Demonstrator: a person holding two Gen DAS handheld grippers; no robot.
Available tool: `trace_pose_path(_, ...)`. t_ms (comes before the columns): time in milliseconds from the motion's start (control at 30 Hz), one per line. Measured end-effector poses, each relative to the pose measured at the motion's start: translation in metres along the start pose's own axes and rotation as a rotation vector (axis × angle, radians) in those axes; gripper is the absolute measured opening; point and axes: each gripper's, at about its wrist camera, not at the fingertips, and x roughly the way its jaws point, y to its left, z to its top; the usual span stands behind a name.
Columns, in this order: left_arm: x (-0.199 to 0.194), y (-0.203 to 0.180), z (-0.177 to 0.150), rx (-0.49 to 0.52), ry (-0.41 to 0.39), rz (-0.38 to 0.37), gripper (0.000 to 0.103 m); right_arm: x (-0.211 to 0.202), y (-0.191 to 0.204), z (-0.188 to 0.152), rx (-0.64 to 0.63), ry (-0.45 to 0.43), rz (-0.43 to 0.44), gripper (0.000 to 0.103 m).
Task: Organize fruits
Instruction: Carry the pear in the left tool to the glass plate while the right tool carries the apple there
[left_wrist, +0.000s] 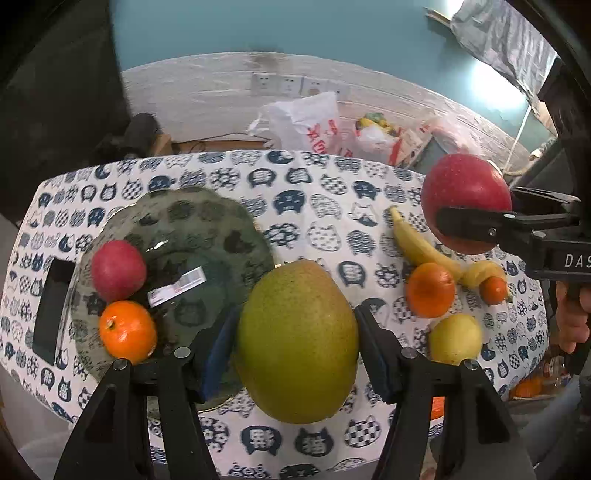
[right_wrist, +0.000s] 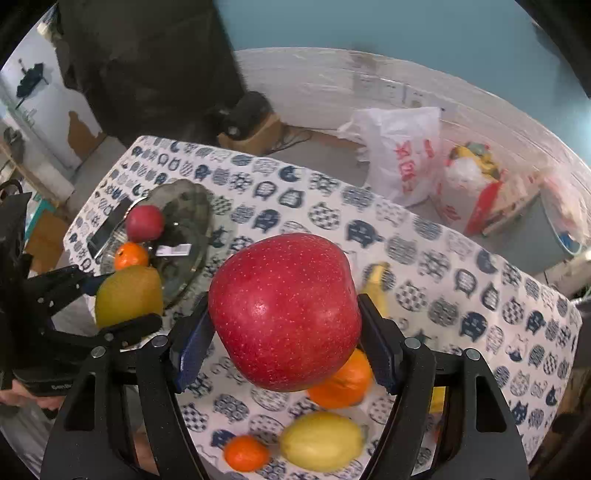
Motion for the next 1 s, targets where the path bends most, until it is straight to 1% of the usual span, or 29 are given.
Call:
trace_pose_path(467, -0.008, 0.067, -0.017, -0.123, 0.000, 0.046, 0.065, 0.054, 0.072, 0.033, -0.070, 0.061, 0.105, 0.074)
trace_pose_path(767, -0.007, 0.099, -0.031, -0.177, 0.017, 0.071, 0.065, 0.091, 0.106, 0.037, -0.119, 0.114, 0.122, 0.074)
trace_pose_path(1000, -0.003, 0.108, -0.038, -0.191, 0.036, 0.071, 0.065, 0.114, 0.120, 0.034, -0.136, 0.154, 0.127, 0.074)
